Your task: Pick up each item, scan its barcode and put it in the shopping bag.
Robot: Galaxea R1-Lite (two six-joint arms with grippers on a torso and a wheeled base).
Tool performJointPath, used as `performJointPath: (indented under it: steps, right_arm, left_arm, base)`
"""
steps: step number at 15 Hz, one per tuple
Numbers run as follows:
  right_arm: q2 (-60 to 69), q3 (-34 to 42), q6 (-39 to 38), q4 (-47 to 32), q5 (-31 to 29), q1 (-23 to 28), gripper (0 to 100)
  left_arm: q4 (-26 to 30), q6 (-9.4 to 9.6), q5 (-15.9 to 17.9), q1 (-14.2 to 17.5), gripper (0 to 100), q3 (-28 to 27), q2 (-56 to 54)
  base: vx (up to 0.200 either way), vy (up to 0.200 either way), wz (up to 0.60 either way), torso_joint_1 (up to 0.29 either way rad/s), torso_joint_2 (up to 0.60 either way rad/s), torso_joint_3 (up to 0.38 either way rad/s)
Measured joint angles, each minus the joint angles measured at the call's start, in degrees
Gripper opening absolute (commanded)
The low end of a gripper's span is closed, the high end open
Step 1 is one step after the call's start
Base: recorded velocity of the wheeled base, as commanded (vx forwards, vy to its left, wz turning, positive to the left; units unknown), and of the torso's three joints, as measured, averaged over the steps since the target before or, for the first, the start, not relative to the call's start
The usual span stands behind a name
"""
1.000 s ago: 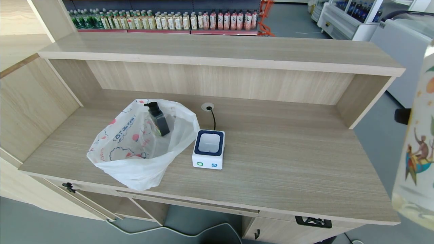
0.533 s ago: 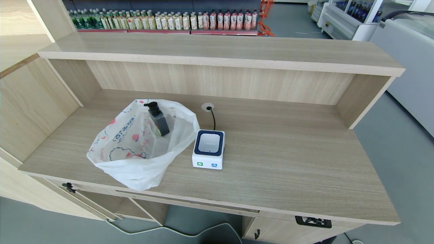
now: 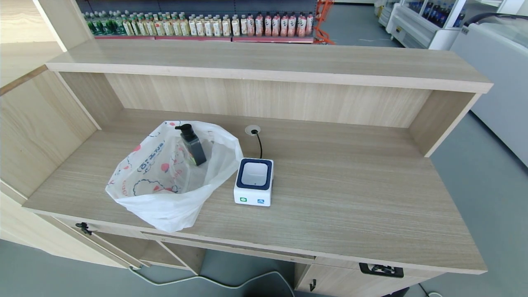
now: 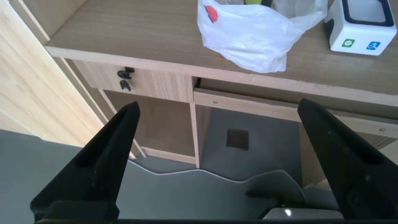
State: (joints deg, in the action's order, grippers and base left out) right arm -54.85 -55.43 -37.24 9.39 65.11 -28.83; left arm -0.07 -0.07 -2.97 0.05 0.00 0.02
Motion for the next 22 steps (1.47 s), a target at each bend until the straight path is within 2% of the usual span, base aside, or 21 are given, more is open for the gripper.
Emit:
performJointPath:
  steps: [8, 15, 17, 18, 19, 20, 21, 22]
  right_arm:
    - [2.29, 2.65, 0.11, -0.77, -0.13, 0.04, 0]
    - [3.5, 4.55, 4.4, -0.9, -0.41, 2.23, 0]
    - [3.61, 6.07, 13.93, -0.9, -0.51, 5.22, 0]
    - [3.23, 7.25, 22.41, -0.94, -0.63, 8.05, 0]
    - [2.28, 8.66, 34.67, -1.01, -1.65, 12.11, 0]
    - [0.71, 9.79, 47.49, -1.01, -5.08, 16.1, 0]
    - [-1.24, 10.68, 57.77, -0.83, -13.08, 19.54, 0]
    - [-3.36, 11.67, 64.45, 0.46, -26.71, 22.66, 0]
  left_arm:
    - [0.0, 0.0, 0.0, 0.0, 100, 0.0, 0.0]
    - [0.0, 0.0, 0.0, 0.0, 100, 0.0, 0.0]
    - [0.0, 0.02, 0.0, 0.0, 100, 0.0, 0.0]
    - [0.0, 0.0, 0.0, 0.02, 100, 0.0, 0.0]
    - [0.0, 0.0, 0.0, 0.05, 100, 0.0, 0.0]
    - [0.0, 0.0, 0.0, 0.05, 100, 0.0, 0.0]
    - [0.0, 0.0, 0.0, 0.05, 100, 0.0, 0.0]
    - [0.0, 0.0, 0.02, 0.05, 100, 0.0, 0.0]
  base:
    - [0.0, 0.0, 0.0, 0.0, 0.0, 0.0]
    - [0.0, 0.0, 0.0, 0.0, 0.0, 0.0]
    - [0.0, 0.0, 0.0, 0.0, 0.0, 0.0]
    - [0.0, 0.0, 0.0, 0.0, 0.0, 0.0]
    - [0.0, 0.0, 0.0, 0.0, 0.0, 0.0]
    - [0.0, 0.0, 0.0, 0.0, 0.0, 0.0]
    - [0.0, 0.0, 0.0, 0.0, 0.0, 0.0]
    - [0.0, 0.0, 0.0, 0.0, 0.0, 0.0]
